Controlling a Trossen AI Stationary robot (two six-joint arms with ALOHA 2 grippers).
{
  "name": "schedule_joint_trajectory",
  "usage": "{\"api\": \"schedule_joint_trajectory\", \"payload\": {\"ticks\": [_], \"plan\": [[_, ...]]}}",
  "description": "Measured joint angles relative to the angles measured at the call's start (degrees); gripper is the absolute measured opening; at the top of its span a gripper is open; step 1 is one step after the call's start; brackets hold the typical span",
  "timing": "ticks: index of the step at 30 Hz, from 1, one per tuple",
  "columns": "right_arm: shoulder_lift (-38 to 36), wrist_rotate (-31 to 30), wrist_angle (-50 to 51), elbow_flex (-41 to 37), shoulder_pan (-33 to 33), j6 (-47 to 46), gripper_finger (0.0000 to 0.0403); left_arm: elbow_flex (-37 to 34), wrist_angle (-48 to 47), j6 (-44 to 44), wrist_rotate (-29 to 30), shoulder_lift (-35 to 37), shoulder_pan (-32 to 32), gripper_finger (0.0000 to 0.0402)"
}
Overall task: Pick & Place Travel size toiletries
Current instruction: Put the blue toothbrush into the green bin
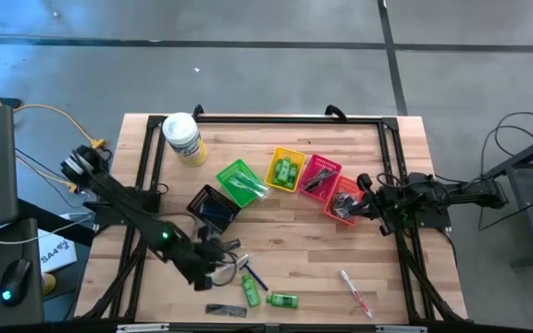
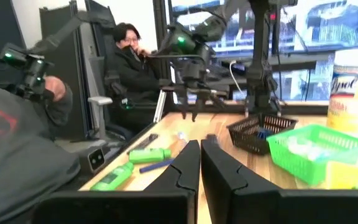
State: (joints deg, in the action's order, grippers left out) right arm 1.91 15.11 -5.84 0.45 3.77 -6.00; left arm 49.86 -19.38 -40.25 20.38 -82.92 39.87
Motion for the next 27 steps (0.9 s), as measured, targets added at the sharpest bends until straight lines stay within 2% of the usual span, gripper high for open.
{"api": "schedule_joint_trajectory", "payload": {"ticks": [6,11,15,27], "plan": [[0.0,-0.1,2.1,0.0,0.0,0.1,0.0007,4.7,-1.7,-2.5,-4.5,-9.1,-0.1,0.0184],[0.0,-0.2,2.3,0.0,0.0,1.2,0.0007,6.4,-1.7,-2.5,-4.8,-13.5,-0.6,0.0233],[0.0,-0.2,2.3,0.0,0.0,1.3,0.0007,6.5,-1.7,-4.0,-5.3,-15.2,-1.0,0.0245],[0.3,0.0,2.6,-0.1,0.0,1.7,0.0007,6.5,-2.1,-6.7,-4.9,-17.4,-2.1,0.0246]]}}
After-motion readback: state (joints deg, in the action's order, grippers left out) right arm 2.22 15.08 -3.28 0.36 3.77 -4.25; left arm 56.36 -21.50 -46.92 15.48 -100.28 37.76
